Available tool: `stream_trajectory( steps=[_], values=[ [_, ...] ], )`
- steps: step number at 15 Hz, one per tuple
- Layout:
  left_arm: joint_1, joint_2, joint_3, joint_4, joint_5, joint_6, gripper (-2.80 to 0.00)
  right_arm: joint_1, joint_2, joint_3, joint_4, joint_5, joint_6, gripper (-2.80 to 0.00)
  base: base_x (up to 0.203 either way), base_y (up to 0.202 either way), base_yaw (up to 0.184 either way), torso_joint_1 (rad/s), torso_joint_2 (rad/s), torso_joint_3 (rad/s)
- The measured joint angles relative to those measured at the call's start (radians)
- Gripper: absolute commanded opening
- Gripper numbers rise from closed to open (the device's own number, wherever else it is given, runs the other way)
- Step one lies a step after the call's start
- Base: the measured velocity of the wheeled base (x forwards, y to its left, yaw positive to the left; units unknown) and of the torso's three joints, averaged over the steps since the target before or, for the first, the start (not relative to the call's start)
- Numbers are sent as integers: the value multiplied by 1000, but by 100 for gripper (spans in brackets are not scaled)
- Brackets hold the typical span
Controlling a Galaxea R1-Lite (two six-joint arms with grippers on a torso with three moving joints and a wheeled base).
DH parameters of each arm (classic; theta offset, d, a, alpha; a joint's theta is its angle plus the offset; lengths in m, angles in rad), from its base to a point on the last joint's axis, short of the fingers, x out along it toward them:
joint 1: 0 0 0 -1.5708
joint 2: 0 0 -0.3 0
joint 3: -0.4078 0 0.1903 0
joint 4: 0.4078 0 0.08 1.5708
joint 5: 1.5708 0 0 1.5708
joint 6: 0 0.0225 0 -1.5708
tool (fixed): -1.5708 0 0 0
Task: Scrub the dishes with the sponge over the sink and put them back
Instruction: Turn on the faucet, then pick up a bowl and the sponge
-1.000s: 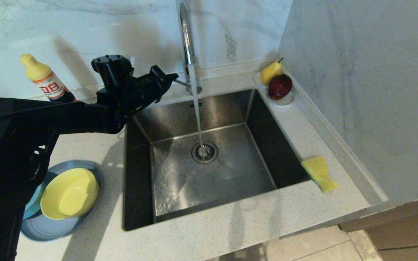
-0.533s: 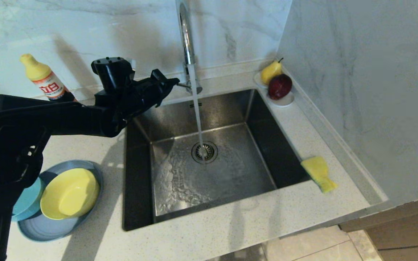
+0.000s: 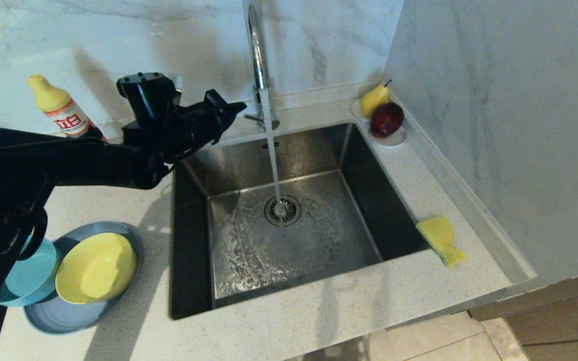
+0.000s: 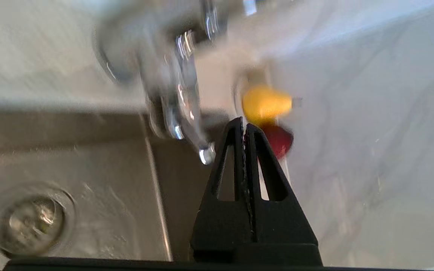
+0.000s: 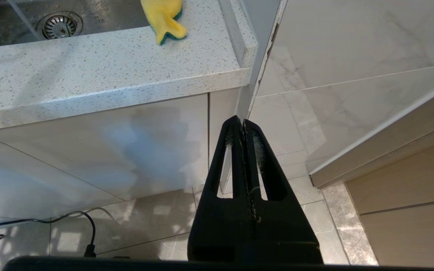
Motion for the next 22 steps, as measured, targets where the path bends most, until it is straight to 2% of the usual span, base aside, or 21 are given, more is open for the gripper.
stream_trajectory(
  steps=[3,5,7,9,11,13,15,17,22],
  values=[
    [27,-63,9,28,2,30,-280,-1,0,0,0,0,0,-280,0,0,0,0,0,0],
    [32,-145,66,51,6,112,-280,0,0,0,0,0,0,-280,0,0,0,0,0,0],
    [35,-258,141,95,36,220,-280,0,0,0,0,0,0,-280,0,0,0,0,0,0],
    [33,-375,213,156,110,365,-280,0,0,0,0,0,0,-280,0,0,0,0,0,0],
    [34,-495,302,196,228,521,-280,0,0,0,0,0,0,-280,0,0,0,0,0,0],
    [33,-616,396,203,327,647,-280,0,0,0,0,0,0,-280,0,0,0,0,0,0],
    [34,-744,517,208,388,738,-280,0,0,0,0,0,0,-280,0,0,0,0,0,0],
    [33,-885,660,221,410,786,-280,0,0,0,0,0,0,-280,0,0,0,0,0,0],
    [35,-1251,990,311,448,833,-280,0,0,0,0,0,0,-280,0,0,0,0,0,0]
  ],
)
